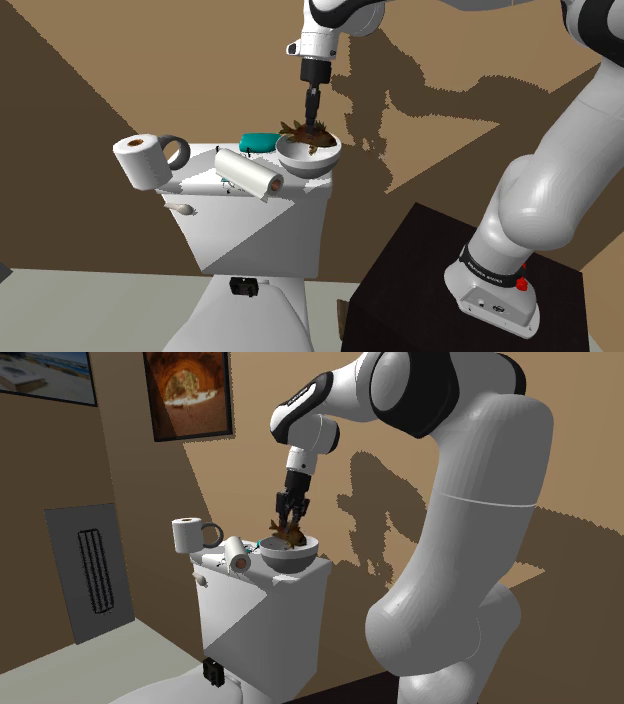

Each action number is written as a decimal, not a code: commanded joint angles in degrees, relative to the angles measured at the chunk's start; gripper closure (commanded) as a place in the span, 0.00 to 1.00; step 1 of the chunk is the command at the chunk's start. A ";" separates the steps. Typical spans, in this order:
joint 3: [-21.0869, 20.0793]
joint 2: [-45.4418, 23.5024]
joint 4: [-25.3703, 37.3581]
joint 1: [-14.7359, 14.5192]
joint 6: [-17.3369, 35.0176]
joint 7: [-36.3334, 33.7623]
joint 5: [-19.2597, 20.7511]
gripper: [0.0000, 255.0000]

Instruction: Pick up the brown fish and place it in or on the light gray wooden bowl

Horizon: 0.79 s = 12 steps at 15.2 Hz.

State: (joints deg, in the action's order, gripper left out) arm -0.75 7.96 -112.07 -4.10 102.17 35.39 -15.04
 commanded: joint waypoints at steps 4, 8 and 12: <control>0.00 0.00 0.00 0.00 0.00 0.00 0.00 0.00; 0.75 -0.29 5.90 0.55 -5.73 -0.23 0.39 0.00; 0.95 -0.49 7.58 0.69 -7.26 -0.29 0.47 0.00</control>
State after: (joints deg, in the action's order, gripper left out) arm 0.16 7.52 -104.75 -3.44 95.17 35.09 -14.58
